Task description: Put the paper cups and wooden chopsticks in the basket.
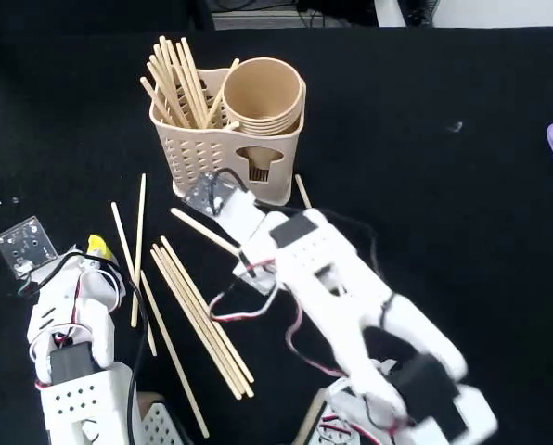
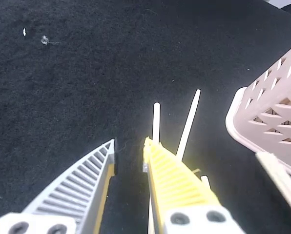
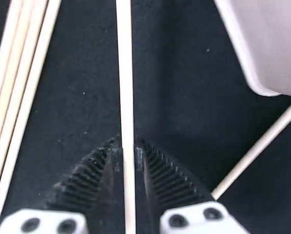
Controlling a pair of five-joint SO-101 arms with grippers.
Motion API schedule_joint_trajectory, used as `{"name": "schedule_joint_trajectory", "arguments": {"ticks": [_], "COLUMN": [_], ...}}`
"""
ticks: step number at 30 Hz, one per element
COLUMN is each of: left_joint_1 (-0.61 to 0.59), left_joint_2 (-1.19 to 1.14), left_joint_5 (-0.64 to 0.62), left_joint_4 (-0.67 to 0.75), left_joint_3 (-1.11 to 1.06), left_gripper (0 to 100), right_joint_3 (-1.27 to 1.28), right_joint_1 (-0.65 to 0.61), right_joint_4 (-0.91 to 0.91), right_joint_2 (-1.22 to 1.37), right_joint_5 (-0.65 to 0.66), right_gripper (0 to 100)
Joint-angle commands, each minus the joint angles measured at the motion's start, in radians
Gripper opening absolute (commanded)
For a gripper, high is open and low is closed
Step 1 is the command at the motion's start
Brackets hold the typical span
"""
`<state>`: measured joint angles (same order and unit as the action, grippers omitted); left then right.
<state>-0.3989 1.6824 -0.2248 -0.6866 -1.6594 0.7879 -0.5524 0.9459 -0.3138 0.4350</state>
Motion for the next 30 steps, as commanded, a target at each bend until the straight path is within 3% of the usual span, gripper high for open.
{"name": "schedule_joint_trajectory", "arguments": {"ticks": [1, 6, 18, 30], "left_joint_1": [0.010, 0.010, 0.010, 0.012], "left_joint_2": [0.011, 0.011, 0.011, 0.011], "left_joint_5": [0.008, 0.008, 0.008, 0.008], "left_joint_4": [0.029, 0.029, 0.029, 0.029], "left_joint_3": [0.013, 0.013, 0.013, 0.013], "left_gripper": [11, 11, 11, 11], "right_joint_3": [0.012, -0.044, -0.056, -0.240], "right_joint_1": [0.005, -0.028, -0.031, -0.029], "right_joint_4": [0.003, -0.054, -0.663, -0.856], "right_joint_2": [-0.166, -0.344, -0.390, -0.275], "right_joint_5": [-0.008, -0.115, -0.382, -0.402], "right_gripper": [1.0, 1.0, 1.0, 1.1]}}
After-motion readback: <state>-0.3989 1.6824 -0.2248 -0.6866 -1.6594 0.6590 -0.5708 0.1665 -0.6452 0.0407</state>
